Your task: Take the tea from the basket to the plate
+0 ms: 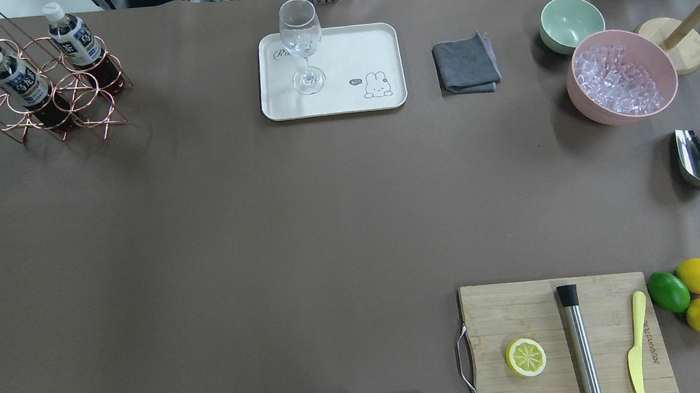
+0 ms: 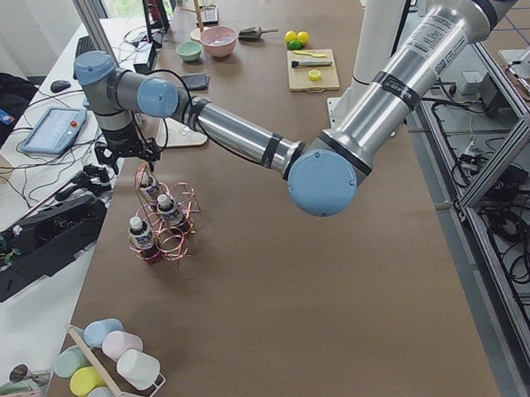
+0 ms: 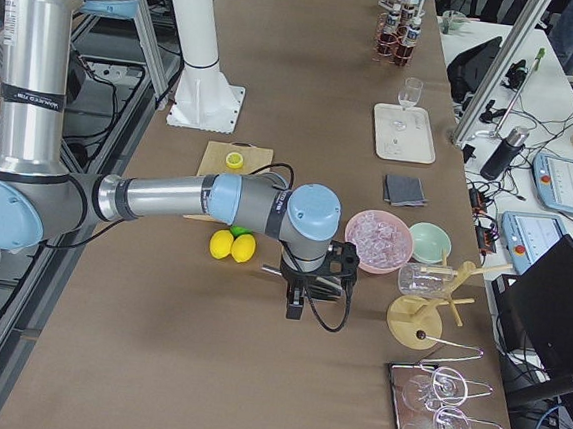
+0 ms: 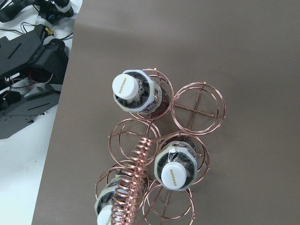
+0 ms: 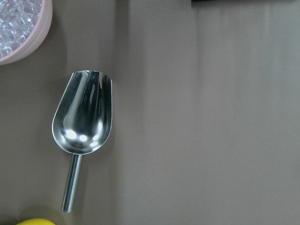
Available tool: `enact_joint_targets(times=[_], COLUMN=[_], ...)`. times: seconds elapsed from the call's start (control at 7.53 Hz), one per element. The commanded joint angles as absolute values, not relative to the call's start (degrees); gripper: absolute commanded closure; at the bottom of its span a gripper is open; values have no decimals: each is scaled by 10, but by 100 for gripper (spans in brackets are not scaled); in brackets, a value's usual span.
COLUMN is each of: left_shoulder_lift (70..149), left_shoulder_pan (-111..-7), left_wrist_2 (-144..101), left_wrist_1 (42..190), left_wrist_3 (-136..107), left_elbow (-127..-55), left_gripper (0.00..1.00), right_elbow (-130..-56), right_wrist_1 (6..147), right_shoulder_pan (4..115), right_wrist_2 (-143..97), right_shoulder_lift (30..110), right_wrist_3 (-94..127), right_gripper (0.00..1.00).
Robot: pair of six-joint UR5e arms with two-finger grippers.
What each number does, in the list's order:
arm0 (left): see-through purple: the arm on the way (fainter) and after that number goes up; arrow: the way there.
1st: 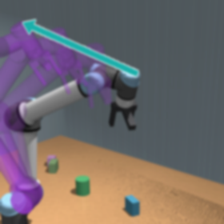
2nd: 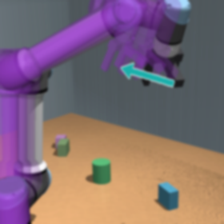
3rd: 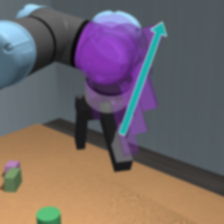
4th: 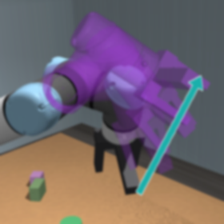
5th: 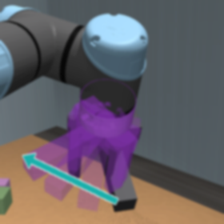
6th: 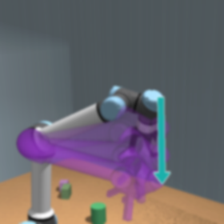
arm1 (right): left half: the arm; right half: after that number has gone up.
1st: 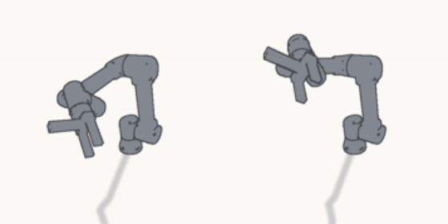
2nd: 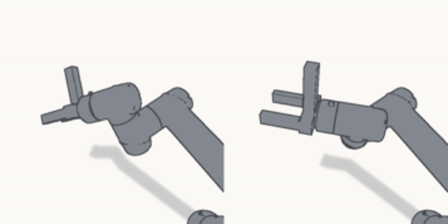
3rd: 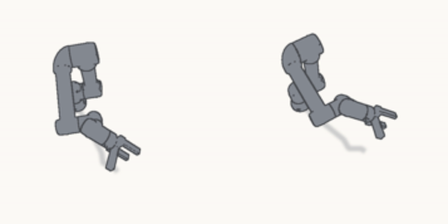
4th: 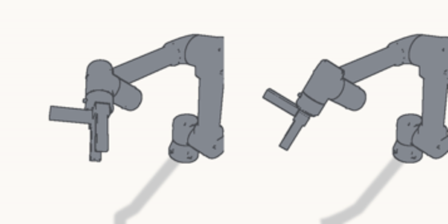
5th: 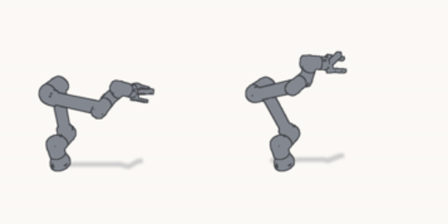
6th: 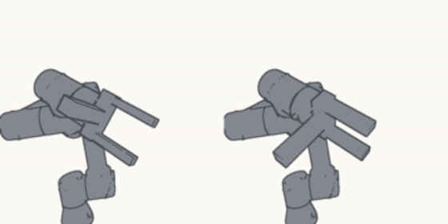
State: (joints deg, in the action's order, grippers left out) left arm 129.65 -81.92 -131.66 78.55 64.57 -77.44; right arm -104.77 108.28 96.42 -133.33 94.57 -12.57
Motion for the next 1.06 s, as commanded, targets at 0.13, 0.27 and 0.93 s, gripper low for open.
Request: enact_joint_targets(times=[0.13,0.27,0.93], left_shoulder_lift=[1282,1282,1283], left_shoulder_pan=[-813,-811,-803], left_wrist_2=[-1317,-1317,-1315], left_wrist_1=[819,820,819], left_wrist_3=[657,657,657], left_elbow=[-755,-755,-766], left_gripper=[3,3,100], right_elbow=[-1048,-1048,-1049], right_wrist_1=[1083,1083,1083], right_shoulder_pan=[964,964,964], right_wrist_2=[-1333,-1333,-1333], right_shoulder_lift=[946,946,945], right_wrist_3=[-126,-126,-126], right_gripper=[0,0,0])
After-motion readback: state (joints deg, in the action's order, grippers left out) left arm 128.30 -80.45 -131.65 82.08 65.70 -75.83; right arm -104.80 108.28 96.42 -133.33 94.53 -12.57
